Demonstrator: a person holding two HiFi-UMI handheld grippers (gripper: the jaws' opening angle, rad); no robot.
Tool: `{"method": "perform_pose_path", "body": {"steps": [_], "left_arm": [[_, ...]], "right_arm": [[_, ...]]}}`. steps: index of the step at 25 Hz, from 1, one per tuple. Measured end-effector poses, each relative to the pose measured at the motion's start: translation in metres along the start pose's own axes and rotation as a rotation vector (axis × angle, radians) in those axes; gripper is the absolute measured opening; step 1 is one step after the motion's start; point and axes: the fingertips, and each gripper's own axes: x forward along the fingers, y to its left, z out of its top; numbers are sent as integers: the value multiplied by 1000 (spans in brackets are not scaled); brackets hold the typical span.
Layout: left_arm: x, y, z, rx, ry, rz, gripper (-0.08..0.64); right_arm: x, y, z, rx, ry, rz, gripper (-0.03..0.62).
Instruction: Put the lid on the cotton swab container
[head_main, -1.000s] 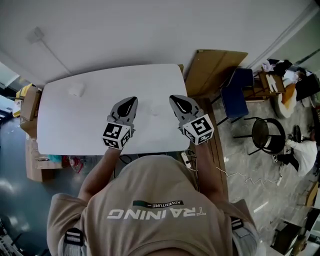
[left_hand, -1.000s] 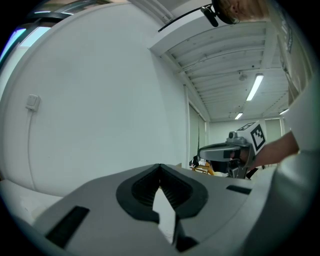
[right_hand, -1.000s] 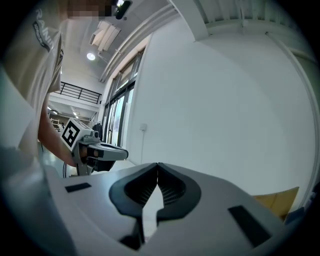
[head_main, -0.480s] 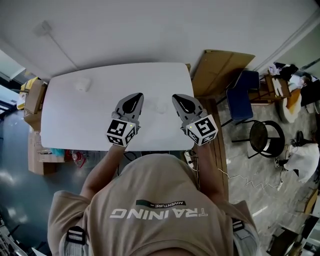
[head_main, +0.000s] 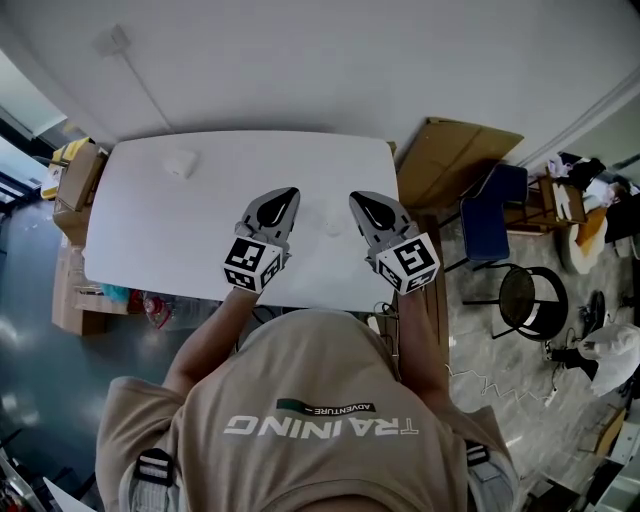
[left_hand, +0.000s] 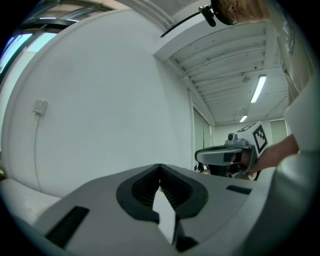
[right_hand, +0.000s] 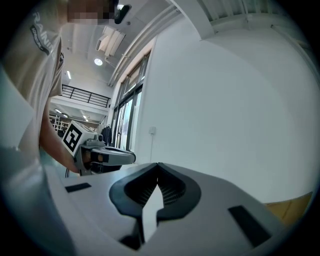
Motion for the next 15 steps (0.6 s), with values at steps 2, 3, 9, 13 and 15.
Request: {"method": "perform_pose_path", "body": {"steps": [2, 3, 9, 13, 15], "left_arm": [[-2, 2, 1, -3, -5, 8, 12], [-2, 4, 1, -5, -6, 10, 12], [-4, 6, -1, -12, -6, 10, 12], [-2, 2, -2, -11, -7, -3, 12], [-3, 0, -3, -17, -8, -5, 12]], "right_arm": [[3, 0, -2, -6, 7, 8, 17], [5, 1, -4, -11, 14, 10, 17], [7, 5, -4, -26, 30, 17, 17], [6, 6, -6, -28, 42, 25, 17], [5, 8, -9, -23, 53, 32, 17]]}}
